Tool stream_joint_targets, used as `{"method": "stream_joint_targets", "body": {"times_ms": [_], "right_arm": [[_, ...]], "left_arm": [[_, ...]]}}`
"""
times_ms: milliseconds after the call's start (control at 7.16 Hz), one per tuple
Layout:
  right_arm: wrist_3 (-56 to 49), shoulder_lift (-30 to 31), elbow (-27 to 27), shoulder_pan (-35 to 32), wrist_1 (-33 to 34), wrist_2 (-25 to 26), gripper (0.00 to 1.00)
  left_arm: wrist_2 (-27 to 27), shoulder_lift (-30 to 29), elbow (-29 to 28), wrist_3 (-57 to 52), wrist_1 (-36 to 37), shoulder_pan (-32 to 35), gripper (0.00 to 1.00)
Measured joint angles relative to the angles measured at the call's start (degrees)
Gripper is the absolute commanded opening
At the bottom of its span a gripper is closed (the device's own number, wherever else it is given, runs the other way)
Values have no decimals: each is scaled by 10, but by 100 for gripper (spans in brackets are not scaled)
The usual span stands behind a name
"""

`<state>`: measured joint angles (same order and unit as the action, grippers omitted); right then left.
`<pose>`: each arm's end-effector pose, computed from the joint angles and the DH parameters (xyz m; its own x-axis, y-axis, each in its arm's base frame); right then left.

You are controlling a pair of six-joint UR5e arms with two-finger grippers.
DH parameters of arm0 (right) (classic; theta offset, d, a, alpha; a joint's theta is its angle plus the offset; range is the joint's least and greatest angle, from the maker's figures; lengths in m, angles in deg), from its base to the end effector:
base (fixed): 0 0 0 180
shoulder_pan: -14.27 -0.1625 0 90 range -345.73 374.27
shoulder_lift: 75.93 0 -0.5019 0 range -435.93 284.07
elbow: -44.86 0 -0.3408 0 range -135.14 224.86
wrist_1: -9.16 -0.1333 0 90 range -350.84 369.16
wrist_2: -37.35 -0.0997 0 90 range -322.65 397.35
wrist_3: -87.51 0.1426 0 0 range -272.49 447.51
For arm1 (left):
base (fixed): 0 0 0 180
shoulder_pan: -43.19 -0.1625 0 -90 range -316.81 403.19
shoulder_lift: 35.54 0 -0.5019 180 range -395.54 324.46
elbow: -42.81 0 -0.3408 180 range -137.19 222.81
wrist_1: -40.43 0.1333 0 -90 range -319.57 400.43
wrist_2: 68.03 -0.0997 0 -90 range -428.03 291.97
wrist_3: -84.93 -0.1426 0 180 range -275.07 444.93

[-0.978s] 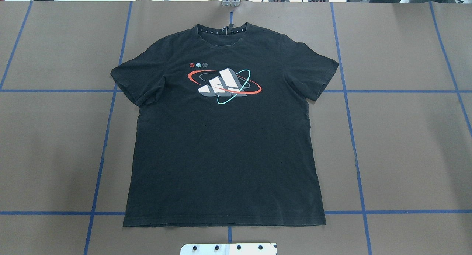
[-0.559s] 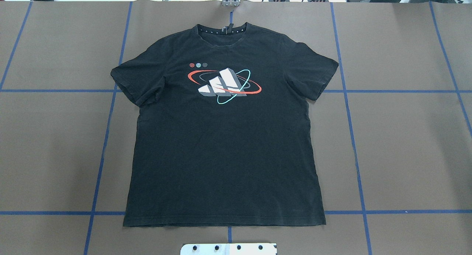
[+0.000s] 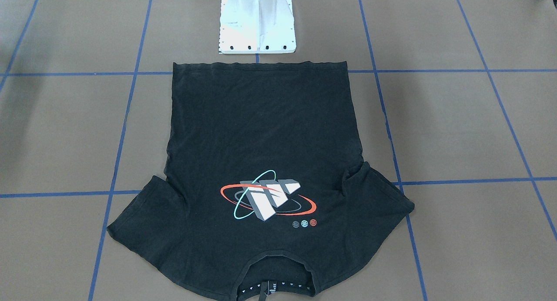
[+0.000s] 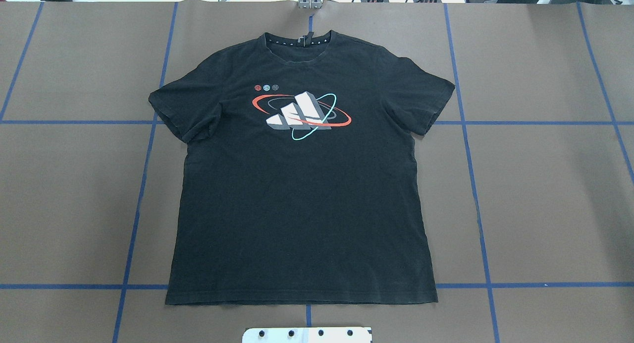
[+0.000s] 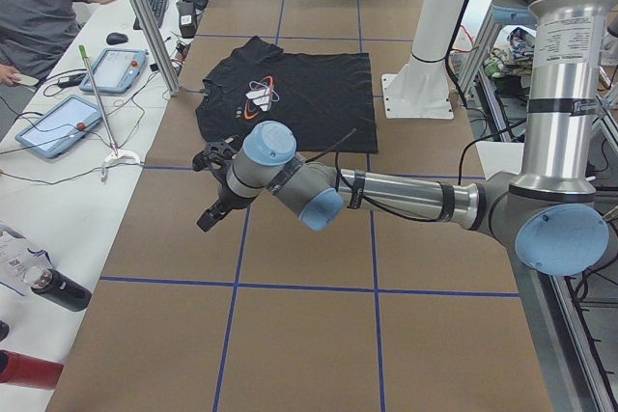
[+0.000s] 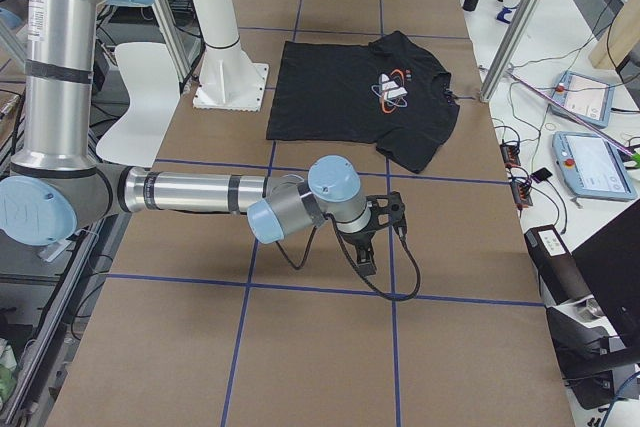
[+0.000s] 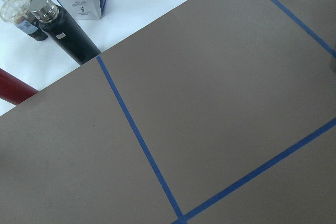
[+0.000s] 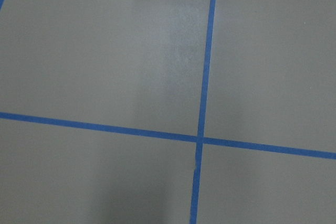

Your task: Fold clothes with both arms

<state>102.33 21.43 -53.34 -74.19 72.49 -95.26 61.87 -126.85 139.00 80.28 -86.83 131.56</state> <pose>0.0256 -0.4142 0.7023 0.7092 -0.0945 0.6986 -0.1630 0.9421 0.2930 -0.0277 -0.4982 0.6273 0.7499 0.5293 -0.3969 -0.0813 0.6691 0.7387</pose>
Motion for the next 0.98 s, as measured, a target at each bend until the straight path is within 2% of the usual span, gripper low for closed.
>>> {"method": "stream_joint_targets", "body": {"times_ms": [140, 419, 698, 978], "right_arm": [[15, -16, 0, 4, 0, 2, 100], [29, -78, 14, 27, -1, 6, 100], [71, -180, 72, 65, 0, 11, 100], [150, -270, 123, 124, 0, 52, 100]], "left_arm": [[0, -28, -9, 13, -20, -2, 100], [2, -105, -50, 126, -43, -17, 100], [-4, -137, -75, 243, -123, -81, 100], [-31, -200, -147, 289, -168, -145, 100]]}}
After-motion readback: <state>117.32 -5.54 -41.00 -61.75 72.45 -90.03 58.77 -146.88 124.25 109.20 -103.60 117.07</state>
